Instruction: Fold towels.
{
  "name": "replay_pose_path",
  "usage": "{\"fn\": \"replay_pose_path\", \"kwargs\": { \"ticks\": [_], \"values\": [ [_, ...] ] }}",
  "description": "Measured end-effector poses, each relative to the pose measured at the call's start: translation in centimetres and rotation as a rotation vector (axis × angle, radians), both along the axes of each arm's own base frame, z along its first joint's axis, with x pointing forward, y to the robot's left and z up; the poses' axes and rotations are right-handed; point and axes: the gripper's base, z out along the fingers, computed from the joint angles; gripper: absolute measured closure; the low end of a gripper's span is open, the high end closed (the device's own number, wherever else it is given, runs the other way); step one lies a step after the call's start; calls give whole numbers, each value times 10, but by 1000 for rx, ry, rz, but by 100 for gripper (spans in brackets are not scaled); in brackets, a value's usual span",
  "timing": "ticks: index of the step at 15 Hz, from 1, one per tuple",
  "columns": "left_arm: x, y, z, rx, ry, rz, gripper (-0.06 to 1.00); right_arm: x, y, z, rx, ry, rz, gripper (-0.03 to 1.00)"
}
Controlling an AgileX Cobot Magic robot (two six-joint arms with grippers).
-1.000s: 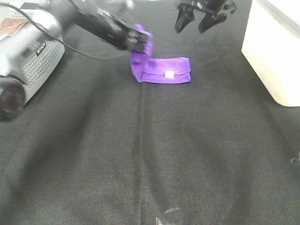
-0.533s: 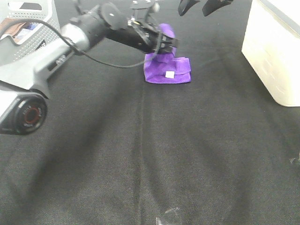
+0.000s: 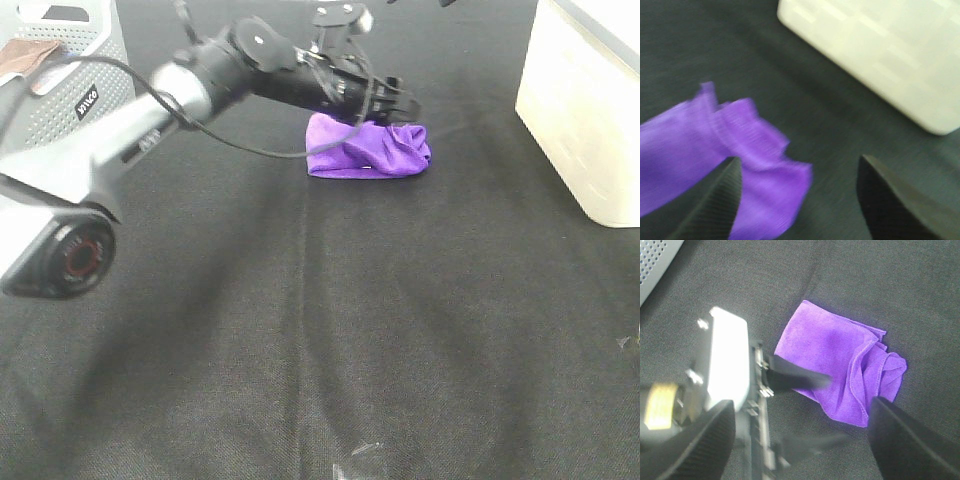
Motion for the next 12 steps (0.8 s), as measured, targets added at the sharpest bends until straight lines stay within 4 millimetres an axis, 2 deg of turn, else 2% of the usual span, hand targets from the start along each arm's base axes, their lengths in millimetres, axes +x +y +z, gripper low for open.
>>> {"fn": "replay_pose_path", "kwargs": {
  "ticks": [2,3,4,6,8,10,12],
  "values": [
    [9,32,30,130,-10,75,24,-2,-2,5,-13,-13,-6,24],
    [14,59,53,225,10,200,23,-5,-3,13,-16,-30,-12,24],
    [14,59,53,225,10,200,23,-5,-3,13,-16,-30,-12,24],
    [16,92,75,334,49,378,22,-9,-5,23,-18,-50,-14,24],
    [13,116,88,446,87,466,22,-14,-10,34,-38,-70,-51,24],
    [11,149,100,554,138,536,22,-25,-17,44,-72,-65,-98,24],
    [13,189,117,566,155,620,22,-46,-25,50,-110,-28,-110,24]
  ]
}}
